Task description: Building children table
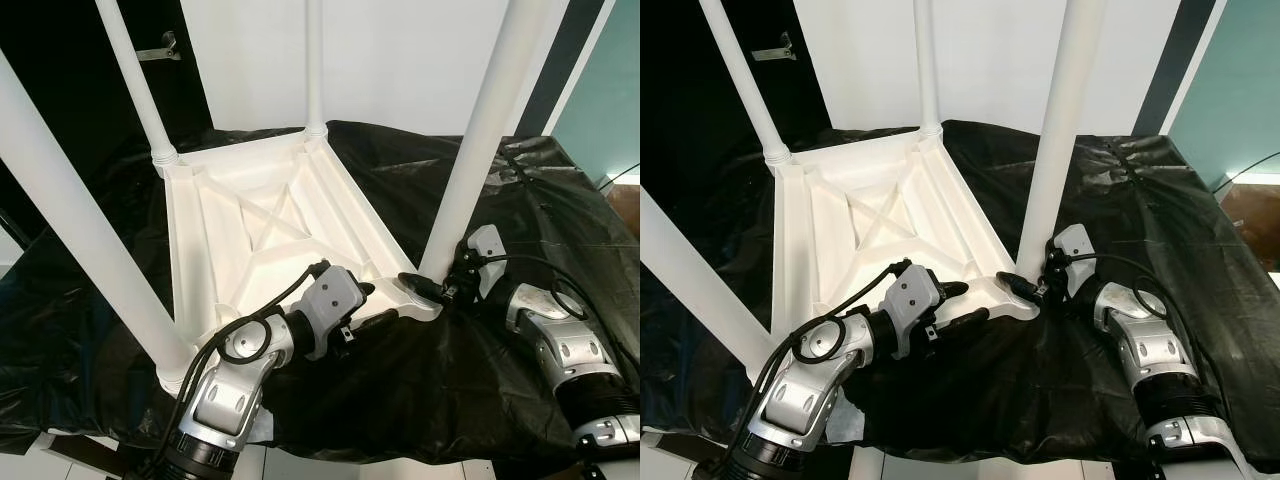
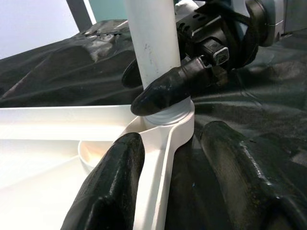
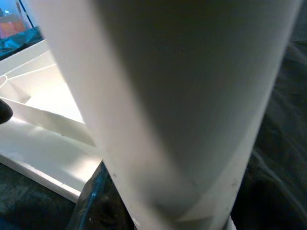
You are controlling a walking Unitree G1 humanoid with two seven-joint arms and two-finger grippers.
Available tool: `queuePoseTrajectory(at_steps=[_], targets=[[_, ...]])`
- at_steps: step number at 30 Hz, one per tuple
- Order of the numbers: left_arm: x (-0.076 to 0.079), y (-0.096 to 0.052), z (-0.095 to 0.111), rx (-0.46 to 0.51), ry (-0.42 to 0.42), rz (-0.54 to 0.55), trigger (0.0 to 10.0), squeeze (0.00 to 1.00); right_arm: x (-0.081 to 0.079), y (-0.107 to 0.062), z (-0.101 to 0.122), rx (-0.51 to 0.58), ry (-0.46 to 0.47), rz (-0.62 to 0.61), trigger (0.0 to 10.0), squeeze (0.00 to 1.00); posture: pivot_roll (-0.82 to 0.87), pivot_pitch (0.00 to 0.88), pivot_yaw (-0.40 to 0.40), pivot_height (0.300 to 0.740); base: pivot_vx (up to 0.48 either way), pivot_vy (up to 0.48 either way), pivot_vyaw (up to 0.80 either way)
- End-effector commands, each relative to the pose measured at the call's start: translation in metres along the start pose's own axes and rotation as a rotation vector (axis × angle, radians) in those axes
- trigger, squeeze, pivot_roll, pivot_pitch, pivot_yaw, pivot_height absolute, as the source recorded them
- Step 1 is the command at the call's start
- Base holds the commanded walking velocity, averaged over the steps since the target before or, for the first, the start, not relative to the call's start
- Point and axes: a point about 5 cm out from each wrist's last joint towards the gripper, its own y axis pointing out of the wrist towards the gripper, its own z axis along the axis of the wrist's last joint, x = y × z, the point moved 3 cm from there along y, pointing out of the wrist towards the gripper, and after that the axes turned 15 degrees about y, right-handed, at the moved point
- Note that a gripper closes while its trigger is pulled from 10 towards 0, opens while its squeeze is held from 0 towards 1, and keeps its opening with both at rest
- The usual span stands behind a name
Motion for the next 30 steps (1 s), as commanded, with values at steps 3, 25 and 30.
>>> queuePoseTrajectory(at_steps=[3,25,30], targets=[[-0.006,-0.002,-0.006,-0.044,0.001,0.098,10.0,0.00,0.005,-0.001,-0.012,-0.008,-0.025,-0.164,10.0,0.00,-0.04,0.000,-0.018,0.740,0.000,0.000,0.00],[0.000,0.000,-0.004,-0.037,-0.003,0.062,10.0,0.00,-0.039,0.016,-0.035,0.180,0.312,-0.805,10.0,0.00,-0.05,0.008,0.009,0.740,0.000,0.000,0.00],[0.003,0.001,-0.003,-0.033,-0.005,0.051,10.0,0.00,-0.043,0.014,-0.032,0.191,0.311,-0.801,10.0,0.00,-0.05,0.009,0.008,0.740,0.000,0.000,0.00]])
